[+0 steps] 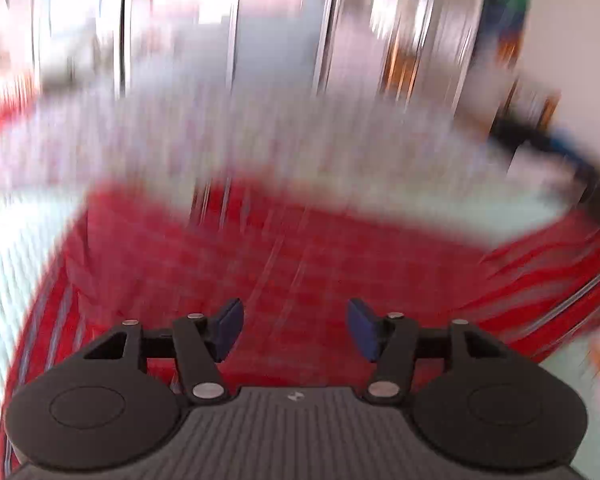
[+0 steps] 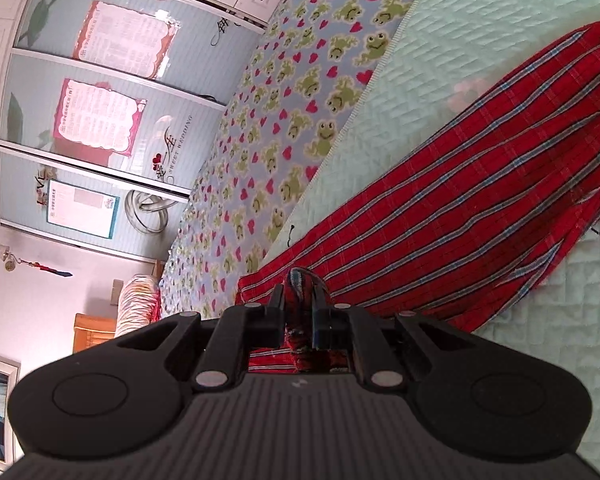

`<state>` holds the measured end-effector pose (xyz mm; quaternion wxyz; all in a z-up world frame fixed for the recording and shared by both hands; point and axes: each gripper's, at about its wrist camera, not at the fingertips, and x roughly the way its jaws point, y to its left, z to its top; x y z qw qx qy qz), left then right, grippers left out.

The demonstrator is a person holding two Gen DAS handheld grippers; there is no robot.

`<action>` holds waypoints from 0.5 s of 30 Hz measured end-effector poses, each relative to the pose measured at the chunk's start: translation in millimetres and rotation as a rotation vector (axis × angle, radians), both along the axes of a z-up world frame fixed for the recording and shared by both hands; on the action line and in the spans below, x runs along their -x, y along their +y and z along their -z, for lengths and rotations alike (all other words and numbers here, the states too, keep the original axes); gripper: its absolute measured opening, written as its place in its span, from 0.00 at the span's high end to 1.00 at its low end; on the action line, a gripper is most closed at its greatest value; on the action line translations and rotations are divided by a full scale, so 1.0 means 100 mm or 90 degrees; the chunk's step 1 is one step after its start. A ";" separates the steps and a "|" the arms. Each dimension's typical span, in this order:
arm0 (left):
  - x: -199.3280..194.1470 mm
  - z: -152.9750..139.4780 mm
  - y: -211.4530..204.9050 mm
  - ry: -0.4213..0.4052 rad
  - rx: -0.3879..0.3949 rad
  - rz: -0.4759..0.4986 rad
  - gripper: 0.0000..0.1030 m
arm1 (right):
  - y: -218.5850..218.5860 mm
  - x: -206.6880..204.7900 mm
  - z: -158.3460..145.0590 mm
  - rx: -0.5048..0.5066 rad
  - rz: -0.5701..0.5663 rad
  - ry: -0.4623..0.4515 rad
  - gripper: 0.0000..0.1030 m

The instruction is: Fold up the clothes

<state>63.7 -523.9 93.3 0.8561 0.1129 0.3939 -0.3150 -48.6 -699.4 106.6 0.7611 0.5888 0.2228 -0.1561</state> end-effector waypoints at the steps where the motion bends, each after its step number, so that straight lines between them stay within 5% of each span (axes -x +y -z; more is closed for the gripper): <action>1: 0.03 0.12 -0.01 0.006 -0.031 0.009 0.48 | 0.00 -0.02 0.00 0.001 0.001 0.001 0.89; 6: 0.34 0.45 -0.03 -0.062 -0.078 0.057 0.43 | 0.04 -0.13 -0.07 0.022 -0.015 -0.003 0.89; 15: 0.27 0.47 0.06 -0.013 -0.032 0.045 0.42 | 0.35 -0.18 -0.21 0.074 -0.061 -0.021 0.89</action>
